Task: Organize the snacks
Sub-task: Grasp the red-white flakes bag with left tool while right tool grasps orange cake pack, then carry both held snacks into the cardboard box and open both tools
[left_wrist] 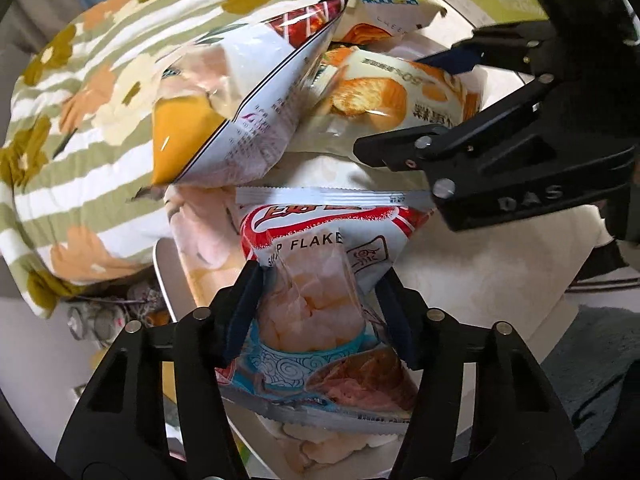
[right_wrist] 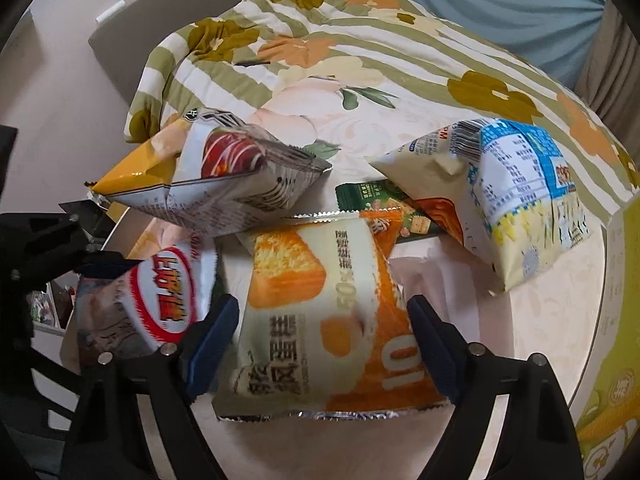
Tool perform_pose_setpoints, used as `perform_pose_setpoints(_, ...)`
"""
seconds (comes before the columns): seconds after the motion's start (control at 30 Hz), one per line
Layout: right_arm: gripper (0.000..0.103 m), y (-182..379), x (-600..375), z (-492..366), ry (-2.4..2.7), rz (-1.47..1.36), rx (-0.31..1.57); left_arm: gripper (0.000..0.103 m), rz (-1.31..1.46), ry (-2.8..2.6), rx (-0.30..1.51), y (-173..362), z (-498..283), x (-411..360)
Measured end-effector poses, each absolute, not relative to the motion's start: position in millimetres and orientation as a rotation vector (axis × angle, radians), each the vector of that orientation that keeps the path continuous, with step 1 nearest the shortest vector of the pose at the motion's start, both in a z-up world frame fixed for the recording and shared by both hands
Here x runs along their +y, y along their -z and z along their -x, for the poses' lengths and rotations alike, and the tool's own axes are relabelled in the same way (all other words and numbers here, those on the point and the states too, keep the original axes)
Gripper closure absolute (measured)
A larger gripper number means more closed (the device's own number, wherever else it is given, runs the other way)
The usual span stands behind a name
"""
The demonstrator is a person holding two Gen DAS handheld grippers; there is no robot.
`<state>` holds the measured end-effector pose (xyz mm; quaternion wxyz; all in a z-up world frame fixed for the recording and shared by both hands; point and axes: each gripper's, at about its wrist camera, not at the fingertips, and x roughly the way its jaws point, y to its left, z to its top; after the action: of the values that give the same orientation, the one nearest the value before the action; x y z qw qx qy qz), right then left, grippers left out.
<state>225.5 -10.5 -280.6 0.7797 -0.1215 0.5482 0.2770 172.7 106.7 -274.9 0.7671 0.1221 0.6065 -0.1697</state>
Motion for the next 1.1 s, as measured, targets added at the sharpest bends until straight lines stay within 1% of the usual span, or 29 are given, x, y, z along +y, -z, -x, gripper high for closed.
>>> perform_pose_setpoints(0.07,0.03,283.2,-8.9,-226.8,-0.6,0.268,1.191,0.05,-0.253,0.366,1.317,273.9,-173.1,107.9)
perform_pose_setpoints(0.13,0.037,285.8,-7.6,-226.8,-0.599,0.272,1.194,0.05,-0.25,0.364,1.316,272.7,-171.0,108.0)
perform_pose_setpoints(0.23,0.042,285.4,-9.8,-225.6,-0.58,0.265,1.191,0.05,-0.247,0.352,1.32,271.6,-170.6,108.4)
perform_pose_setpoints(0.33,0.043,283.0,-10.1,-222.6,-0.566,0.266,1.19,0.05,-0.233,0.341,1.312,269.1,-171.2,109.5)
perform_pose_setpoints(0.67,0.044,264.0,-25.4,-202.2,-0.496,0.217,1.182,0.051,-0.193,0.353,1.276,253.8,-153.8,116.1)
perform_pose_setpoints(1.1,0.044,238.6,-47.5,-163.3,-0.398,0.182,1.16,0.051,-0.181,0.427,1.196,222.6,-122.8,98.6)
